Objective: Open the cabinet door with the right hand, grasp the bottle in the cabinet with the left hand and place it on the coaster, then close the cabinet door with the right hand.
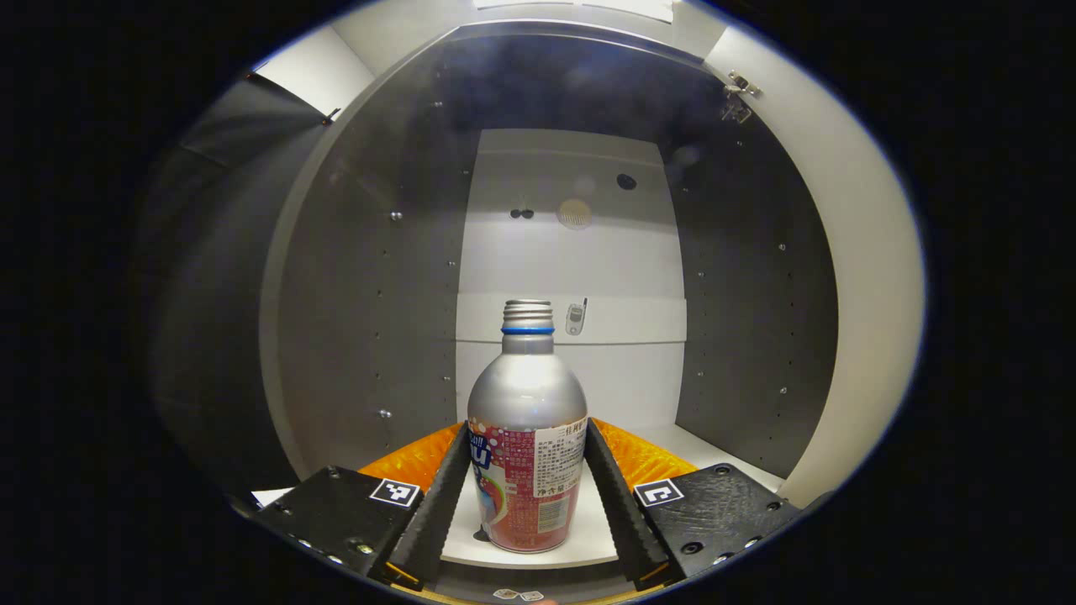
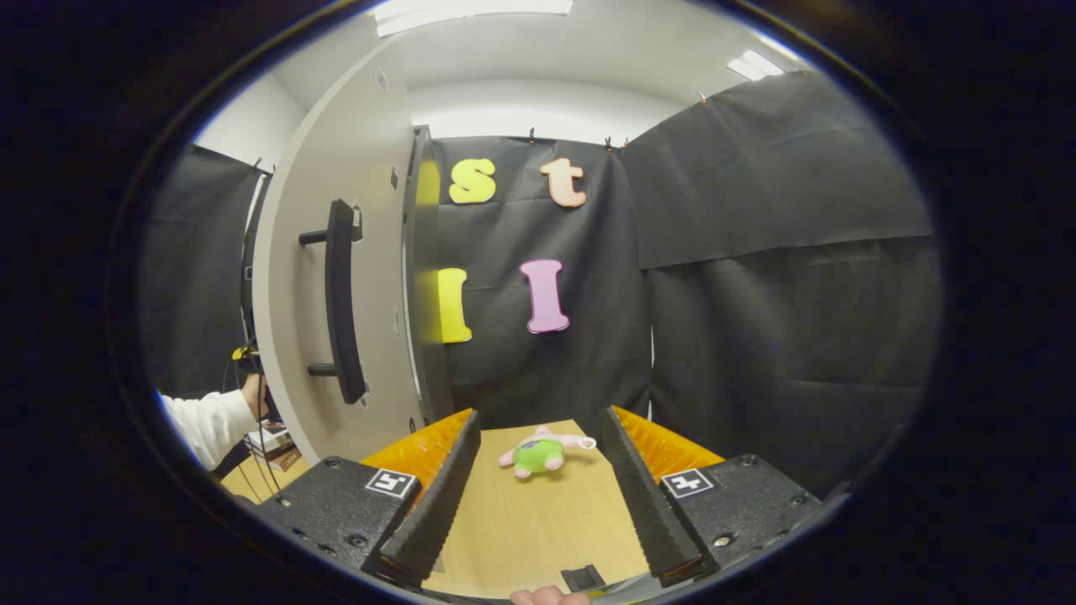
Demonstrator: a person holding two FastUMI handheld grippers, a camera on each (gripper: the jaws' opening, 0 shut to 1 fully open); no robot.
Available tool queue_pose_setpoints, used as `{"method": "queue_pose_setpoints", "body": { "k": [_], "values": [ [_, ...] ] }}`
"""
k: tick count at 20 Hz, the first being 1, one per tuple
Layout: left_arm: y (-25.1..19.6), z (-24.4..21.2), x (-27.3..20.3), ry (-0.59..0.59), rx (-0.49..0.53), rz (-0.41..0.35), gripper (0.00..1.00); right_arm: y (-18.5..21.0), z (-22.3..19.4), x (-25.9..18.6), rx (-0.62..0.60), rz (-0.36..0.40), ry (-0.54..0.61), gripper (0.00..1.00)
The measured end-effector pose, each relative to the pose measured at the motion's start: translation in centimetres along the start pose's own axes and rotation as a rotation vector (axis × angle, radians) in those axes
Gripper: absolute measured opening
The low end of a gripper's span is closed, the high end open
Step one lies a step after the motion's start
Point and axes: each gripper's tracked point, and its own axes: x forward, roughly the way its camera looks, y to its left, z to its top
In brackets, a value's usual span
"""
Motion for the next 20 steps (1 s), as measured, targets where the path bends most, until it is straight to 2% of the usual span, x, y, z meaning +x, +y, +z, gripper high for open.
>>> {"method": "queue_pose_setpoints", "body": {
  "k": [5,8,13,20],
  "values": [
    [0.8,1.4,-5.4,-0.040,-0.011,-0.025,0.77,1.7,0.3,0.3,0.009,0.043,-0.021,0.92],
    [2.8,0.3,-10.0,-0.043,0.003,0.001,0.77,3.0,0.7,0.5,0.015,0.075,-0.038,0.92],
    [6.7,-4.8,-16.4,-0.026,0.035,0.081,0.77,4.1,1.1,0.3,0.003,0.107,-0.058,0.92],
    [11.4,-13.0,-23.0,-0.005,0.054,0.240,0.77,4.3,1.8,0.2,0.043,0.109,-0.052,0.92]
  ]
}}
